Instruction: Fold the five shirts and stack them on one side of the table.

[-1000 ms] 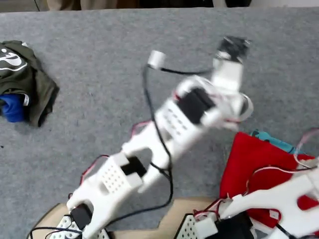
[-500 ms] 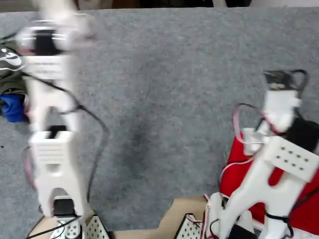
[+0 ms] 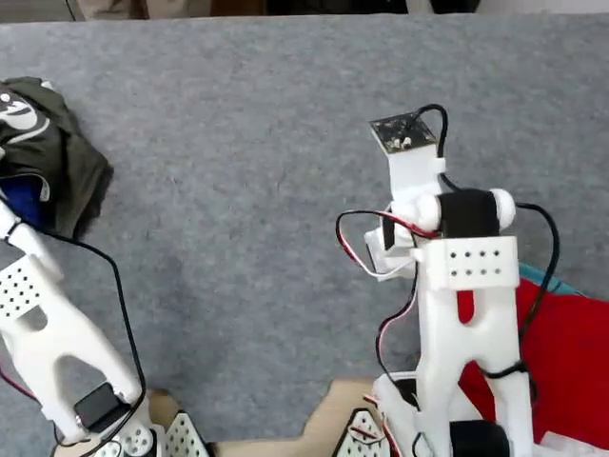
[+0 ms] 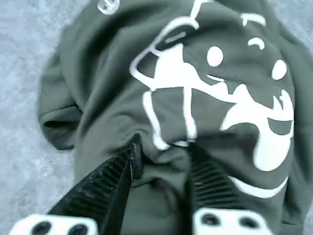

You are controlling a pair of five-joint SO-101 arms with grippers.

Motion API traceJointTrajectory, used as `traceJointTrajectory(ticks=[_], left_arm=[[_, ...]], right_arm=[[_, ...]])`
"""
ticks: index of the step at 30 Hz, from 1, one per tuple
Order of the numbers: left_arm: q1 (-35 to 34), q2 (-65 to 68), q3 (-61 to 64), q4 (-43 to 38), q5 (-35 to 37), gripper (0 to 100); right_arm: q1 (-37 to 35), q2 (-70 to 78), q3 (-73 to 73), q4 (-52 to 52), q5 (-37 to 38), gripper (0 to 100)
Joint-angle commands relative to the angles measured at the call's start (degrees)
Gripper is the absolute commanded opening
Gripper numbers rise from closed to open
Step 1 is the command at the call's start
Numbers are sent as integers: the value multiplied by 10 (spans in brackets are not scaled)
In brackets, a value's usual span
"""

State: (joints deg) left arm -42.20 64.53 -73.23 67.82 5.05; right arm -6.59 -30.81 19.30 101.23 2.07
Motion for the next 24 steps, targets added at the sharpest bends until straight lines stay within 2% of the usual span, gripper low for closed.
traceJointTrajectory(ticks=[1,7,12,17,21,24], left_arm=[[1,-17,-32,15,-1,11],[35,-72,-233,149,36,19],[109,-205,-226,224,39,19],[239,-322,-227,329,35,19],[356,-412,-189,331,34,19],[447,-474,-117,331,34,19]], right_arm=[[-9,1,-23,8,-4,5],[-9,5,-23,8,-4,5],[-9,1,9,8,-3,5],[-9,1,80,4,21,5],[-9,0,124,-17,63,5],[-4,0,145,-25,83,5]])
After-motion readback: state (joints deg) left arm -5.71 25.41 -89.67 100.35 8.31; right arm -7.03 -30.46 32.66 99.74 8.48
